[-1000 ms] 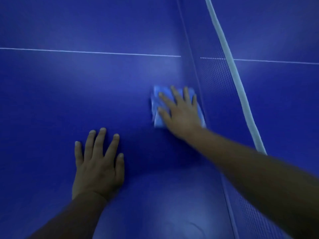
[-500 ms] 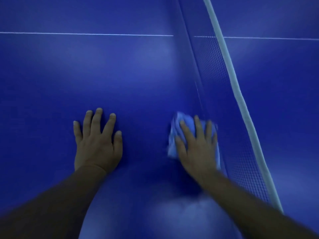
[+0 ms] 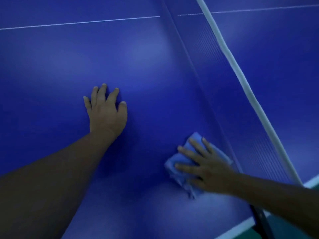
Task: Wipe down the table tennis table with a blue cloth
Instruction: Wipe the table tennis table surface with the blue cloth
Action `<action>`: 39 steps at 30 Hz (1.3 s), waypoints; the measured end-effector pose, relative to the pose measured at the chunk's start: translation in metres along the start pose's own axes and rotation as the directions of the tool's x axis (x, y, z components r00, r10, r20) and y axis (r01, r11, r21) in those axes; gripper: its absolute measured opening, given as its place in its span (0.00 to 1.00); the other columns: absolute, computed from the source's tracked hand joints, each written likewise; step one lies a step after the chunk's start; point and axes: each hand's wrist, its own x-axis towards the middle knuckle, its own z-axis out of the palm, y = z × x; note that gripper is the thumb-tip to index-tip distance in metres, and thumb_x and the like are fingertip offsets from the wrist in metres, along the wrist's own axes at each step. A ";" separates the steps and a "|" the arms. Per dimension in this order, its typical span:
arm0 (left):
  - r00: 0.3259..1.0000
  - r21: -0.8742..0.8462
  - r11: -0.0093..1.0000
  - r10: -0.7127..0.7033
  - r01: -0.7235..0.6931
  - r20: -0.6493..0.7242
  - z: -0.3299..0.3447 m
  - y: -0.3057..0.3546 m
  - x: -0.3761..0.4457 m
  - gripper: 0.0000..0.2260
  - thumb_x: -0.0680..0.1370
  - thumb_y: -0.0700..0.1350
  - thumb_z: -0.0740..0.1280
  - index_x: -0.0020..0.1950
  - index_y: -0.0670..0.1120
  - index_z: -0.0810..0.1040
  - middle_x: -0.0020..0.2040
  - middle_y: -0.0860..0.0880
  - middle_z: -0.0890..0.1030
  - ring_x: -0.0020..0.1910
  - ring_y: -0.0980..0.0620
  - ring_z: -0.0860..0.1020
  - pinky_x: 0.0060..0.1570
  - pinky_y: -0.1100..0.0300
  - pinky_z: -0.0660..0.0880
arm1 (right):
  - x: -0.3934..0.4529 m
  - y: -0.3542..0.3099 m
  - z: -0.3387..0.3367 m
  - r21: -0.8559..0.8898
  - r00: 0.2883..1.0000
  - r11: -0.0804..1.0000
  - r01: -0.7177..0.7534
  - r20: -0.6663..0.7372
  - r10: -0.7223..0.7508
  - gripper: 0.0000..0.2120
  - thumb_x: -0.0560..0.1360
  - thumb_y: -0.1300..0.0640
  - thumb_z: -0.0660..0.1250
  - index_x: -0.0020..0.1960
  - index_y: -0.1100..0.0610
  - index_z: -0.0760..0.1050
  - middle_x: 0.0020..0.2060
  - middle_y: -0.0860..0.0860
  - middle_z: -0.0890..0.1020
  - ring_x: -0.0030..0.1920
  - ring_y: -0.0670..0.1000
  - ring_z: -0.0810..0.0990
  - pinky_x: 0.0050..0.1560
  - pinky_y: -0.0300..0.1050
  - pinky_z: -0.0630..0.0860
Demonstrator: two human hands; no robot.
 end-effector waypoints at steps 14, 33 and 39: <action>0.931 0.163 0.933 0.279 -0.320 0.234 -0.013 -0.012 -0.156 0.28 0.80 0.54 0.50 0.77 0.43 0.65 0.79 0.42 0.59 0.80 0.45 0.51 0.78 0.43 0.43 | -0.079 -0.166 0.032 0.126 0.614 0.614 -0.779 -0.042 0.788 0.24 0.83 0.38 0.50 0.78 0.40 0.58 0.80 0.48 0.58 0.79 0.62 0.54 0.71 0.70 0.59; 0.873 0.127 0.885 0.401 -0.447 0.276 -0.007 -0.014 -0.153 0.26 0.79 0.54 0.53 0.70 0.41 0.72 0.77 0.41 0.62 0.80 0.44 0.52 0.77 0.41 0.42 | 0.137 0.030 -0.004 0.270 0.253 0.244 -0.931 -0.003 0.968 0.25 0.84 0.44 0.50 0.80 0.47 0.56 0.80 0.49 0.55 0.79 0.56 0.52 0.75 0.66 0.50; 0.852 0.095 0.870 0.444 -0.484 0.276 -0.011 -0.009 -0.158 0.26 0.78 0.53 0.54 0.69 0.37 0.72 0.74 0.40 0.67 0.77 0.42 0.59 0.77 0.40 0.46 | -0.023 -0.110 0.012 0.265 0.068 0.056 -0.963 0.035 0.997 0.26 0.84 0.45 0.51 0.80 0.52 0.59 0.78 0.54 0.62 0.79 0.59 0.57 0.77 0.63 0.54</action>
